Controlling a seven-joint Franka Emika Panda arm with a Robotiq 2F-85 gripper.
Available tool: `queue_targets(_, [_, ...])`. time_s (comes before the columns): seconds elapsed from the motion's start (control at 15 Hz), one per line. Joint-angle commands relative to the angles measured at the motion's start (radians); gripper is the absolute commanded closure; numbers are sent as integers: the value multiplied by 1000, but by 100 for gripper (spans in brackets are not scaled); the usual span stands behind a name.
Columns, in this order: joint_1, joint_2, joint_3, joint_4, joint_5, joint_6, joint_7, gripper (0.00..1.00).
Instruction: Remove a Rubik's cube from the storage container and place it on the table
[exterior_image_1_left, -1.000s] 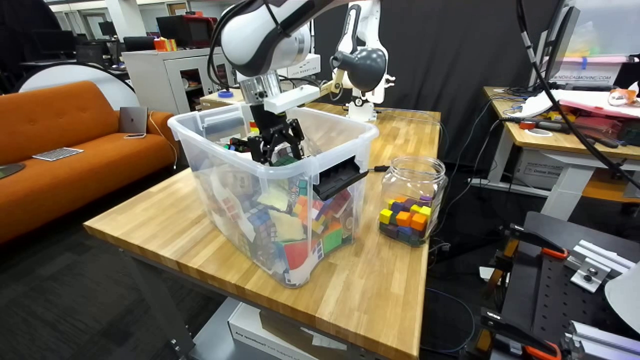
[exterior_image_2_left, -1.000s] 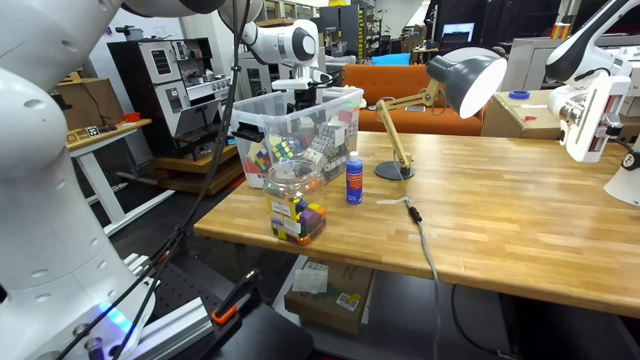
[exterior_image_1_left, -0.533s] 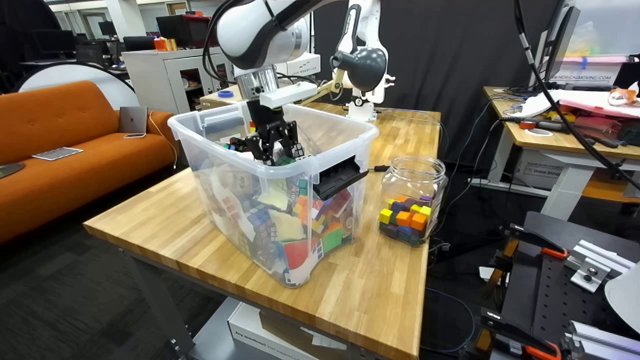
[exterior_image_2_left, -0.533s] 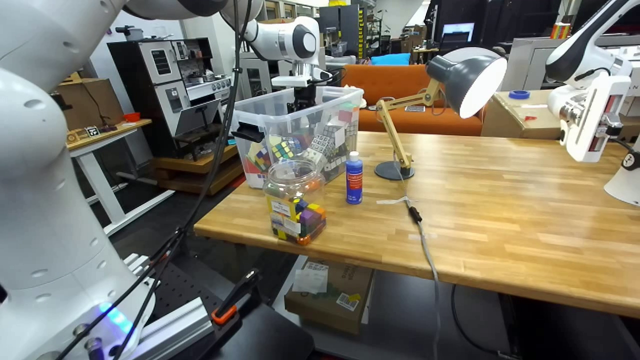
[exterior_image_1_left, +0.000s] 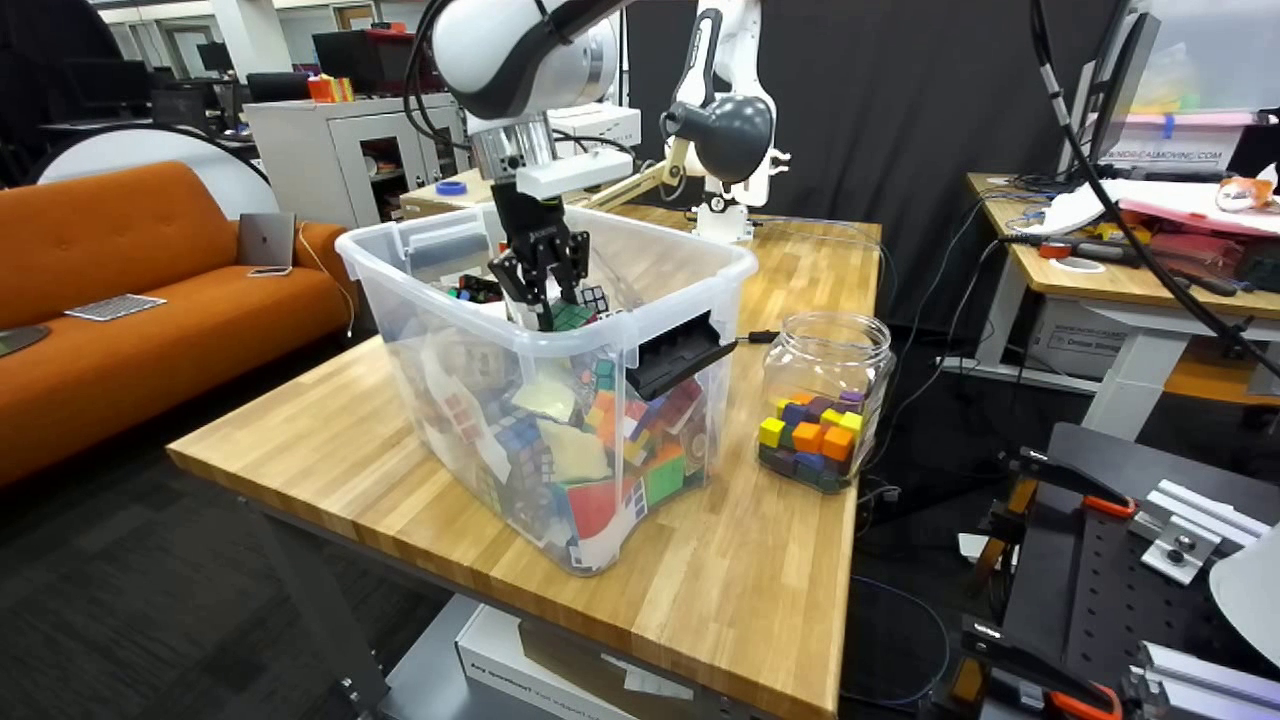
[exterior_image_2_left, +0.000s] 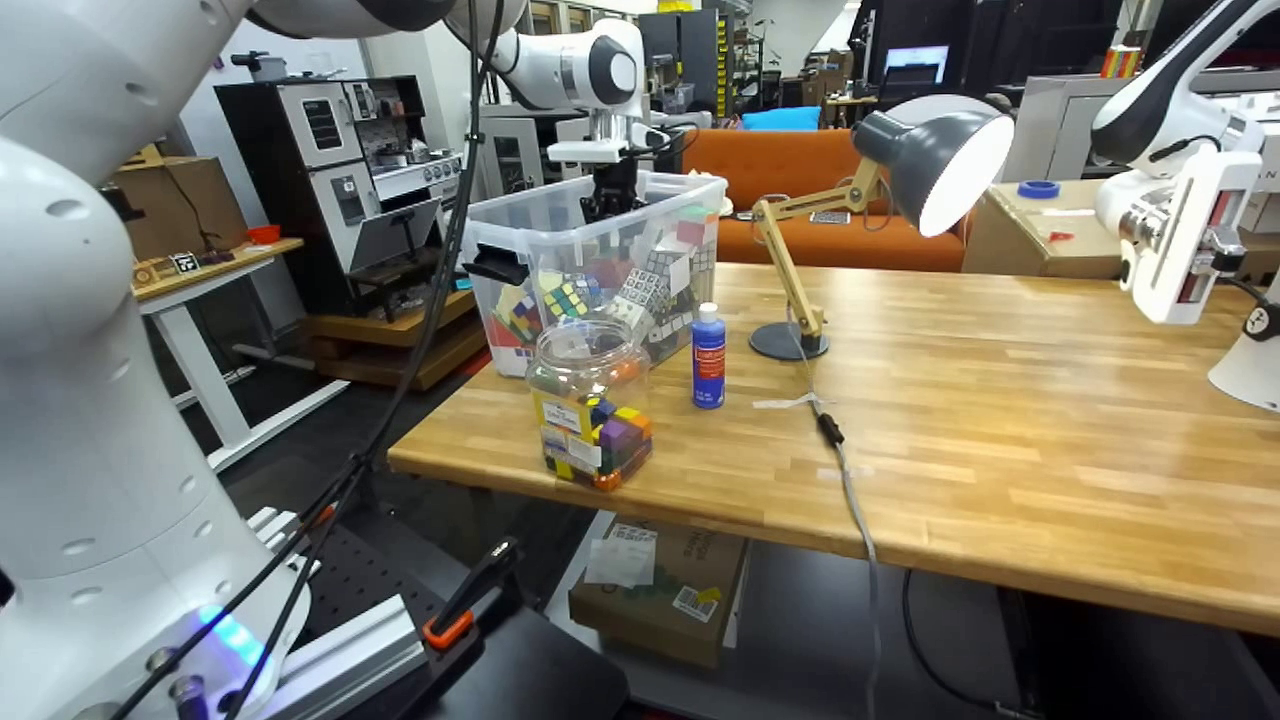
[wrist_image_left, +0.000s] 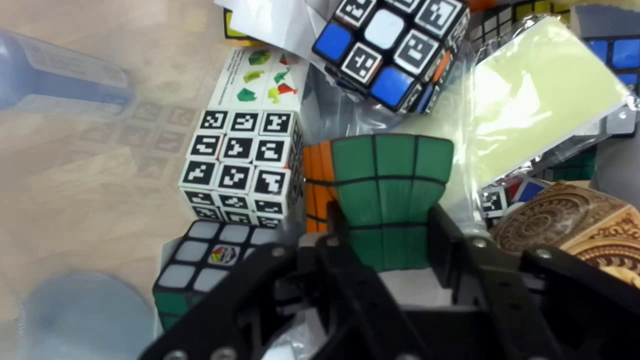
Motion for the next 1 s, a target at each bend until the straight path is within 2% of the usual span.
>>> queue_targets(0.0, [-8,-78,3,-40,20,19,-6,85])
queue_targets(0.53, [-2,-328,-14,-171,-3,216,28,85])
queue_targets(0.93, [-12,-502,-101,-342,-112,383,140,85])
